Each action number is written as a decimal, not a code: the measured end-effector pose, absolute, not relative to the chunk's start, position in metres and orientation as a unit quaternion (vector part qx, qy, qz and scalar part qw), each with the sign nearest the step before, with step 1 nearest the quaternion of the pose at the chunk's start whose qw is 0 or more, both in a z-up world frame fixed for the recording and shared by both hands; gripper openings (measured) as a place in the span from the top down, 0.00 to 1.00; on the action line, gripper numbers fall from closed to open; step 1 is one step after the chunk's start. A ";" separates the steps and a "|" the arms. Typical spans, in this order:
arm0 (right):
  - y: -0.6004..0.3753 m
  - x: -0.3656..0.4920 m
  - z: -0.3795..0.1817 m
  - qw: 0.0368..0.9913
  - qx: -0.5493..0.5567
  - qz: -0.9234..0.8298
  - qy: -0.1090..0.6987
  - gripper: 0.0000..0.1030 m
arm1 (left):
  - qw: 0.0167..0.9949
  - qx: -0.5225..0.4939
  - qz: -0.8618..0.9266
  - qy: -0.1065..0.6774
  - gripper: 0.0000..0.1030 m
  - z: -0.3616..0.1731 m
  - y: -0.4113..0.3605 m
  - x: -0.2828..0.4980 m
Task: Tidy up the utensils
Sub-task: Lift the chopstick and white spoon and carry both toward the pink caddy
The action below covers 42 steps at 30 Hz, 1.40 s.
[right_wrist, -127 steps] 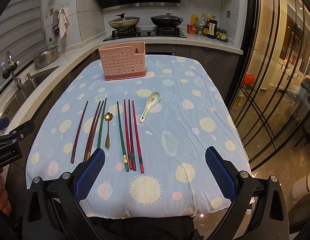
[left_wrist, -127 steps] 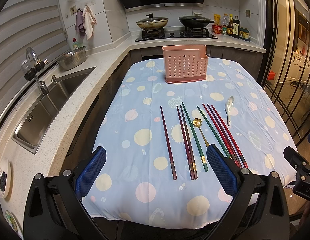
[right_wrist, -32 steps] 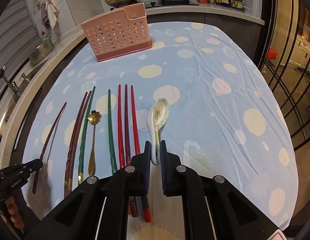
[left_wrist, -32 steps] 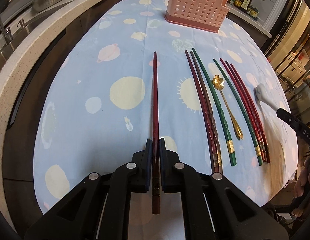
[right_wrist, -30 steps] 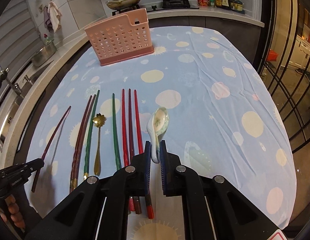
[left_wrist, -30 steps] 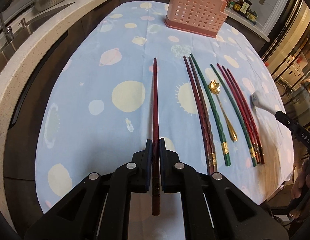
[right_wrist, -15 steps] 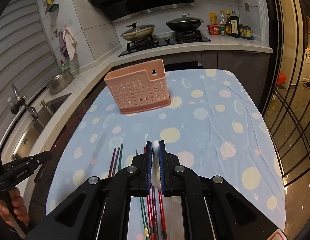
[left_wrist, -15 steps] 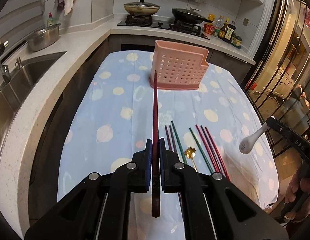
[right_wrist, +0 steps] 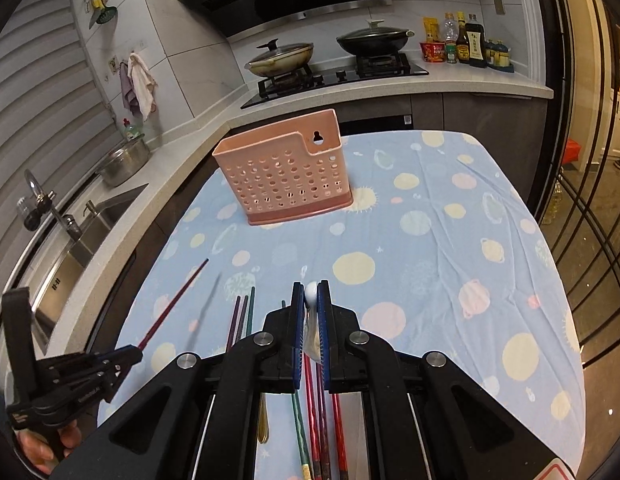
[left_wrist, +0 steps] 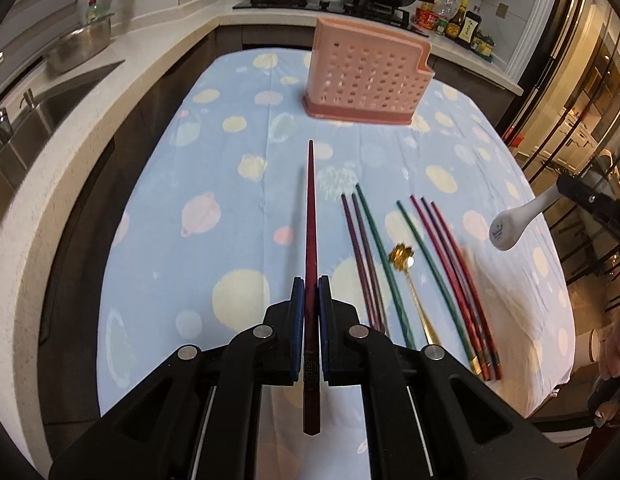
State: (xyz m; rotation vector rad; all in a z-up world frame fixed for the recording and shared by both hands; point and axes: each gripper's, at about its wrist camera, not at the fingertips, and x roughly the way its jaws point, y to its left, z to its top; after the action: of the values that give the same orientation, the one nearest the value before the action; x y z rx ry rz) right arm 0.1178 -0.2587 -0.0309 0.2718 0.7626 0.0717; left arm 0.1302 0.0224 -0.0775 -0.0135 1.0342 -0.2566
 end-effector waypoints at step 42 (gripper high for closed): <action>-0.263 0.101 -0.003 0.930 0.144 0.039 0.335 0.94 | 0.904 -0.041 -0.125 0.408 0.93 0.001 0.053 0.119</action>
State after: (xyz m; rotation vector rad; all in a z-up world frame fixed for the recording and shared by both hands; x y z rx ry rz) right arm 0.1014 -0.2631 -0.0028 0.2943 0.6864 0.0800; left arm 0.1189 0.0525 0.0008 -0.0850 0.8427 -0.2578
